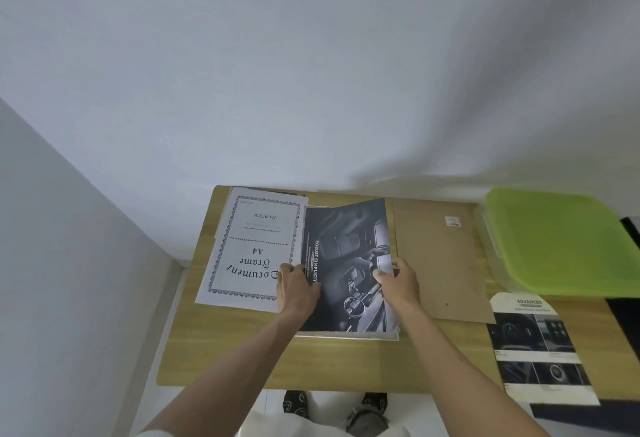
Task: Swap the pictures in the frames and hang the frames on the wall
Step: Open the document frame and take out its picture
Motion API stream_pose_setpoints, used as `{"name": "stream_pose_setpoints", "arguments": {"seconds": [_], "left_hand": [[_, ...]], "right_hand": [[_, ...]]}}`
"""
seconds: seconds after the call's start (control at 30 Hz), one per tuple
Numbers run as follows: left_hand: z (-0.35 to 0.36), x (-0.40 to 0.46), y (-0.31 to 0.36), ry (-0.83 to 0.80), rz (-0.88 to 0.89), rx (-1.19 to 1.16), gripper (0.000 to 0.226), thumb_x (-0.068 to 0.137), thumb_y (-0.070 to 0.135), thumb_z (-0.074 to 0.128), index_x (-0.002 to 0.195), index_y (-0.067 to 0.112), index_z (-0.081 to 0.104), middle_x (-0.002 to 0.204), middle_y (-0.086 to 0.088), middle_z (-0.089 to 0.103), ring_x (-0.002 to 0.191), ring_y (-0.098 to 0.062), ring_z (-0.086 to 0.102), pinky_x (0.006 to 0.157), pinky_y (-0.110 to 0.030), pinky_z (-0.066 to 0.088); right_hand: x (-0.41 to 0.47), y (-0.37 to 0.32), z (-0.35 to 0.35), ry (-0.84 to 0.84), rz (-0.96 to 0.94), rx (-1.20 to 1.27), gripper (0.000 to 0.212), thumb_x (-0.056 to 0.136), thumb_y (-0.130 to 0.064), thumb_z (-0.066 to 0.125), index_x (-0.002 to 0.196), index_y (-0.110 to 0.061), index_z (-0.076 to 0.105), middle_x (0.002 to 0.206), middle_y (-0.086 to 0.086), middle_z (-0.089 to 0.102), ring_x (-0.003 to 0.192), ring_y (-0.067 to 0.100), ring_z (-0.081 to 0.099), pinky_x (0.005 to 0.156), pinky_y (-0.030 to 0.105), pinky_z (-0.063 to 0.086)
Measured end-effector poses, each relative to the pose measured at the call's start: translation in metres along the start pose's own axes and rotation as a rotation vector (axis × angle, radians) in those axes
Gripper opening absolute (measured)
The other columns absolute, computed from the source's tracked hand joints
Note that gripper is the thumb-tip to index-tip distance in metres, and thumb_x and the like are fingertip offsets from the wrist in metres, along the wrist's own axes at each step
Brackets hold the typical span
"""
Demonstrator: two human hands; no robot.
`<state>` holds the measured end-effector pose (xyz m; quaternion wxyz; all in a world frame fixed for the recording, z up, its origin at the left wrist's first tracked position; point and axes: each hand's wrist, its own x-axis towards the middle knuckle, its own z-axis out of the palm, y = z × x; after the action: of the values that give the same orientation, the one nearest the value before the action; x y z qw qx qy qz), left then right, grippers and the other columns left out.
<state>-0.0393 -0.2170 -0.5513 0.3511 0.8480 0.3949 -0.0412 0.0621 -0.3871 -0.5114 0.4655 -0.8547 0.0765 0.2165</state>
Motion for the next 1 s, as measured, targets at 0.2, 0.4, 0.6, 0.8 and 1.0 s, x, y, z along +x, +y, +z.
{"name": "stream_pose_setpoints", "arguments": {"seconds": [0.2,0.4,0.6,0.8,1.0], "left_hand": [[-0.008,-0.007,0.002,0.049,-0.001,-0.216,0.055,0.092,0.041,0.061,0.135,0.007,0.053,0.131,-0.008,0.047,0.122,-0.025,0.047,0.104,-0.039,0.041],[-0.019,-0.004,0.007,-0.158,-0.028,-0.671,0.030,0.089,0.019,0.068,0.119,0.020,0.065,0.101,-0.001,0.073,0.092,-0.020,0.070,0.086,-0.043,0.058],[-0.043,-0.001,0.014,-0.336,-0.028,-0.853,0.031,0.086,-0.002,0.068,0.111,0.016,0.070,0.093,-0.009,0.076,0.084,-0.028,0.072,0.075,-0.040,0.059],[-0.063,0.005,0.029,-0.530,0.072,-0.580,0.033,0.084,-0.001,0.070,0.108,0.022,0.074,0.098,-0.013,0.076,0.084,-0.027,0.073,0.081,-0.044,0.060],[-0.054,-0.005,0.062,-0.704,0.137,-0.415,0.031,0.083,0.010,0.076,0.111,0.025,0.073,0.105,-0.014,0.074,0.095,-0.038,0.071,0.080,-0.049,0.059]], "right_hand": [[0.006,0.005,-0.018,-0.084,0.099,0.308,0.022,0.089,0.000,0.065,0.107,-0.013,0.064,0.097,0.014,0.072,0.079,0.031,0.070,0.074,0.045,0.058],[0.004,0.019,-0.039,-0.149,0.114,0.370,0.022,0.088,-0.004,0.069,0.107,-0.012,0.062,0.099,0.016,0.071,0.081,0.030,0.069,0.083,0.051,0.057],[0.004,0.022,-0.070,-0.144,0.103,0.236,0.072,0.084,-0.022,0.078,0.144,-0.018,0.037,0.134,0.009,0.055,0.110,0.024,0.062,0.086,0.034,0.051],[0.017,0.003,-0.126,0.006,-0.115,0.049,0.089,0.075,-0.034,0.083,0.148,-0.030,0.031,0.142,0.001,0.044,0.126,0.018,0.047,0.100,0.038,0.042],[0.025,-0.002,-0.177,-0.435,-0.076,-0.129,0.061,0.078,-0.022,0.081,0.131,-0.033,0.055,0.118,-0.003,0.069,0.098,0.017,0.072,0.086,0.035,0.054]]}}
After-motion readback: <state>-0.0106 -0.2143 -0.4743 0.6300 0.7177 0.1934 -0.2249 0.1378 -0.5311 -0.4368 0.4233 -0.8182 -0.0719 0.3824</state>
